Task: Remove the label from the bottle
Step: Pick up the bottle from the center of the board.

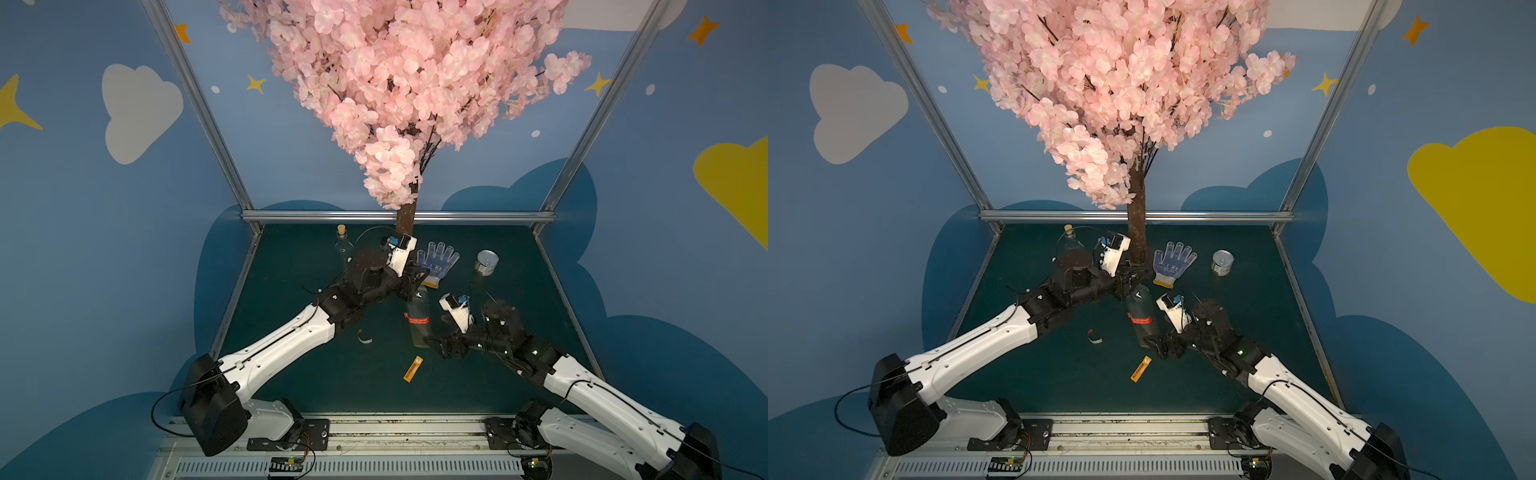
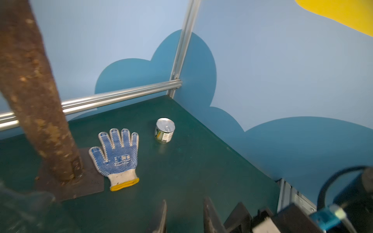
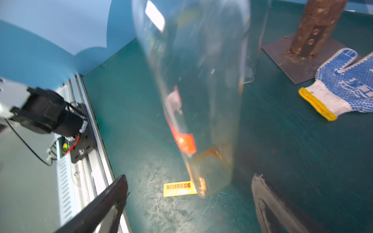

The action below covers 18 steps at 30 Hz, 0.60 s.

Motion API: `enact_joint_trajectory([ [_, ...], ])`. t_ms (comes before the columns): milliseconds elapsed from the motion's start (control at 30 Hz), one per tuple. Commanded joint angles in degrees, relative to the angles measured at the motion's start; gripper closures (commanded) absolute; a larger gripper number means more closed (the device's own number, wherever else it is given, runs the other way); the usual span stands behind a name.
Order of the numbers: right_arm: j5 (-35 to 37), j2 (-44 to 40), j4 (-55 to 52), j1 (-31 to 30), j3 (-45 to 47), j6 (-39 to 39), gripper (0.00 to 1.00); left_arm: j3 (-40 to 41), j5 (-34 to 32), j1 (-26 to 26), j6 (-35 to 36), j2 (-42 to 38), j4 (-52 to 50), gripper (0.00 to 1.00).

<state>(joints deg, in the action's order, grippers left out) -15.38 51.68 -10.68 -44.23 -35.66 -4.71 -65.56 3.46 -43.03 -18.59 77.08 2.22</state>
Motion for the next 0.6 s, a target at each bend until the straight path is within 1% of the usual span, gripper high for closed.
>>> enact_joint_trajectory([
  [0,5.9,1.2,4.6,-3.4,0.9,3.7,0.05,-2.1,-8.7,-0.3,-6.9,-3.0,-0.7,0.98],
  [133,18.3,2.8,12.2,-9.4,3.4,6.0,0.05,-2.2,-14.3,-0.4,-11.7,-5.0,-1.6,0.98],
  [167,21.0,3.0,14.4,-10.4,4.3,5.4,0.05,-2.1,-15.1,-0.4,-12.7,-5.4,-1.5,0.98],
  [267,28.1,4.8,21.5,-12.6,6.2,7.0,0.05,-1.5,-16.2,-0.5,-15.7,-6.6,-1.2,0.97],
  [467,35.0,9.0,22.3,-13.0,3.4,9.7,0.05,-1.2,-16.1,-0.6,-18.5,-8.1,-1.1,0.98],
  [567,37.0,10.1,26.0,-13.1,3.6,11.3,0.05,-0.7,-16.0,-0.6,-19.5,-8.7,-1.0,0.97],
])
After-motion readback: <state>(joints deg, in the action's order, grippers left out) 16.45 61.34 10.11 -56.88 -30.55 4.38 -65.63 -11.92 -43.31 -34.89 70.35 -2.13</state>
